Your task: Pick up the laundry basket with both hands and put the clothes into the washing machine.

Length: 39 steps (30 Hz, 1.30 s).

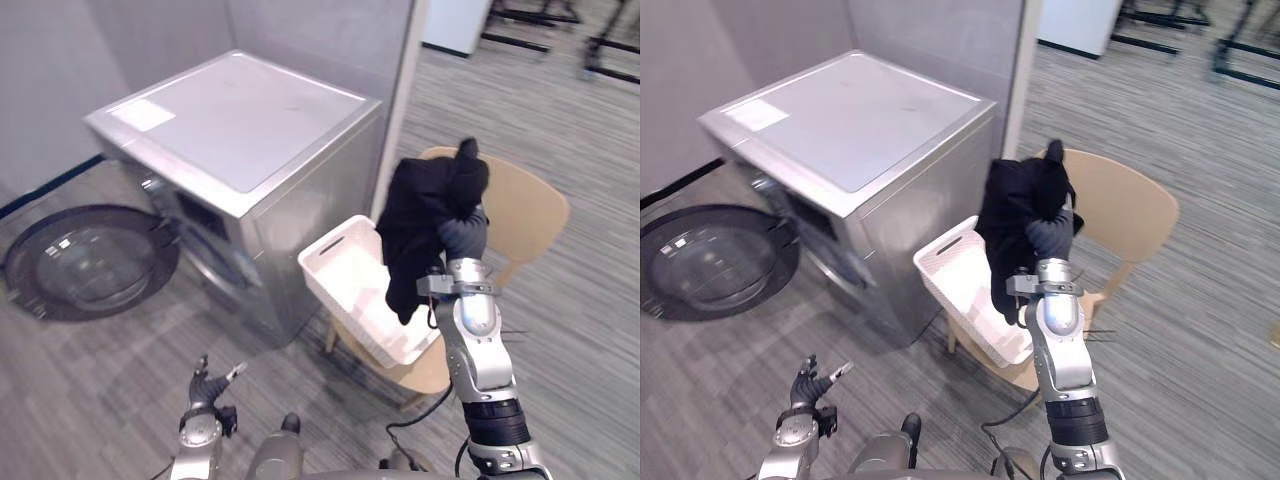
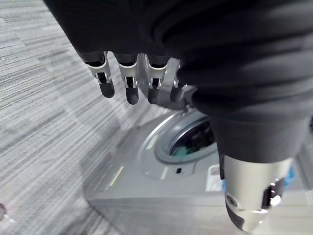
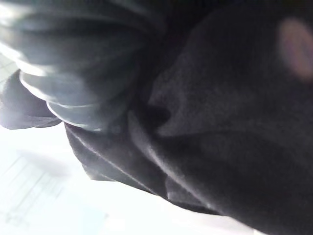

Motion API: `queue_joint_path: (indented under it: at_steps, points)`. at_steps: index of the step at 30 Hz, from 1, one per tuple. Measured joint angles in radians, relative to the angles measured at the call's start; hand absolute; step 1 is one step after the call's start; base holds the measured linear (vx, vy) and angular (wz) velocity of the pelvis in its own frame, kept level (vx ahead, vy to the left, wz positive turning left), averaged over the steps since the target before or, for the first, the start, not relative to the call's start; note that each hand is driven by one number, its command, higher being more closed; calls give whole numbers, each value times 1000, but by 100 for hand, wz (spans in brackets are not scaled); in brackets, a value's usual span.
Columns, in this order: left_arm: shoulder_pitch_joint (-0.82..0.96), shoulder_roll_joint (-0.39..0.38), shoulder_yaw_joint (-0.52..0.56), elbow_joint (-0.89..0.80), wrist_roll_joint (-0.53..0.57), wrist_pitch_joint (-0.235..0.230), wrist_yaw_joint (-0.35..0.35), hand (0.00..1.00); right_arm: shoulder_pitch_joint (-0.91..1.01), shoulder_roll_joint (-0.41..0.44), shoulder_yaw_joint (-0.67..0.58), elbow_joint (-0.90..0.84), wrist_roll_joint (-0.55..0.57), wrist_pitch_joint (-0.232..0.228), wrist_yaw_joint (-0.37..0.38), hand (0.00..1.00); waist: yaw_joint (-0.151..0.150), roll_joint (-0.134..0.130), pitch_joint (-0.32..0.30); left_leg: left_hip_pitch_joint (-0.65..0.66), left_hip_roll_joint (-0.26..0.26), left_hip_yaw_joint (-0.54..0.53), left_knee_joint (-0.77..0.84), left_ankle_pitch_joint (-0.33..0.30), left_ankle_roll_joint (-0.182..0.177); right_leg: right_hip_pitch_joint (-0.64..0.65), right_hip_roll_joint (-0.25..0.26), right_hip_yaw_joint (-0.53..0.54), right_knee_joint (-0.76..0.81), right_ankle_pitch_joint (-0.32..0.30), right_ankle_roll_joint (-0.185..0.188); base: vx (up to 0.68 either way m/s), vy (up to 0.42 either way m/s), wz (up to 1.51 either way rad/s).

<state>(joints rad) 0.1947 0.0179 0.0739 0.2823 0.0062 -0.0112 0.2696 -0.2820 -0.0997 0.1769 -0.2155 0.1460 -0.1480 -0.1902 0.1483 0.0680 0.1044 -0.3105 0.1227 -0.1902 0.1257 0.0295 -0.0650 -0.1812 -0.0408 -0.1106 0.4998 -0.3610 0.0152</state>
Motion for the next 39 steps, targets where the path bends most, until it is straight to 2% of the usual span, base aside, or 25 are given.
queue_joint_path:
  at_steps: [1,2,3,5,6,8,9,10,11,12,13,14,15,17,23,24,30,31,35,39]
  points:
    - [0,-2,-13,-19,-4,0,0,0,0,-12,6,0,0,0,0,100,-6,7,3,0,12,8,-33,-17,22,0,-2,-24,-15,11,-17,-271,-159,99]
    - [-6,-4,-35,-54,-14,0,-1,0,-10,-39,12,11,0,2,3,100,-13,6,7,-13,33,72,-62,-43,58,-2,-10,-71,-51,42,-47,-231,-162,101]
    - [-7,-3,-53,-95,-14,-1,-4,0,-30,-70,19,28,-1,6,17,100,-17,2,8,-25,33,160,-20,-20,26,-6,-29,-105,-70,74,-49,-151,-102,90]
    - [-6,4,-85,-158,-13,-8,-17,0,-45,-82,26,28,-1,18,28,100,-26,3,7,-17,18,239,102,-14,28,-17,-54,-141,-76,95,-52,-99,-84,73]
    - [-18,24,-121,-210,-12,-30,-34,0,-44,-84,31,30,-1,20,43,100,-35,10,3,27,10,282,183,-20,34,-18,-65,-171,-69,96,-52,-118,-67,87]
    - [-53,56,-158,-220,-3,-57,-57,0,-52,-91,32,46,-1,20,62,100,-52,11,2,34,-9,269,89,71,1,-14,-72,-203,-87,108,-51,-167,-46,92]
    - [-107,103,-192,-222,7,-73,-86,0,-95,-94,53,118,1,22,99,100,-60,-4,-4,85,-31,253,-28,132,3,4,-86,-248,-185,171,-59,-152,-8,75]
    - [-122,113,-203,-222,7,-78,-96,0,-105,-94,64,141,3,25,114,100,-63,-5,-4,99,-31,261,-1,102,18,16,-87,-260,-213,190,-56,-113,-2,80]
    - [-146,124,-225,-222,9,-89,-116,0,-106,-93,86,175,7,29,140,100,-78,-1,-6,153,-35,274,-31,73,10,46,-81,-281,-257,220,-44,-68,-13,57]
    - [-154,129,-238,-221,10,-97,-119,0,-106,-94,99,196,10,29,149,100,-80,-2,-7,196,-33,274,-80,74,9,52,-78,-288,-275,227,-40,-80,49,50]
    - [-181,140,-273,-217,24,-106,-134,0,-106,-92,119,232,11,32,170,100,-80,20,-21,263,-23,272,-181,77,4,50,-64,-293,-287,235,-33,-94,148,29]
    - [-218,155,-313,-210,50,-108,-140,0,-107,-87,133,272,16,40,190,100,-85,30,-28,276,-10,274,-221,65,-15,39,-51,-307,-288,242,-25,-105,162,19]
    - [-236,164,-327,-204,65,-110,-142,0,-106,-76,139,303,22,44,197,100,-83,19,-25,274,-5,276,-221,66,-26,34,-53,-304,-289,250,-22,-102,122,5]
    - [-258,191,-359,-171,110,-111,-144,0,-107,-35,219,414,36,82,223,100,-83,-19,-35,273,-21,285,-221,69,-26,39,-59,-278,-311,288,-9,-101,120,-12]
    - [-266,201,-367,-151,169,-103,-116,0,-107,20,348,449,96,100,275,100,-80,-24,-39,273,-40,297,-221,74,-21,58,-65,-262,-367,337,5,-53,85,-3]
    - [-269,200,-368,-147,178,-103,-112,100,-107,22,355,453,103,100,278,100,-80,-24,-39,273,-40,296,-221,75,-21,58,-65,-262,-368,338,3,0,0,0]
    - [-309,200,-398,-76,287,-81,-83,100,-107,3,377,487,237,119,280,100,-89,-25,-43,271,-21,298,-221,86,-23,59,-40,-256,-384,350,-10,-4,-22,-5]
    - [-309,201,-398,-75,298,-80,-77,100,-107,3,380,487,248,119,280,0,-92,-25,-45,271,-19,299,-221,87,-23,59,-37,-254,-385,350,-11,10,-35,-9]
    - [-309,201,-398,-54,318,-81,-51,100,-108,0,401,486,321,117,279,0,-108,-25,-59,272,-9,308,-210,88,-27,66,-17,-243,-402,357,-22,14,-15,-7]
    - [-309,199,-390,-54,302,-82,-46,100,-108,-6,413,467,362,112,276,0,-108,-27,-60,273,5,319,-201,86,-29,71,1,-230,-418,365,-34,-16,-33,-12]
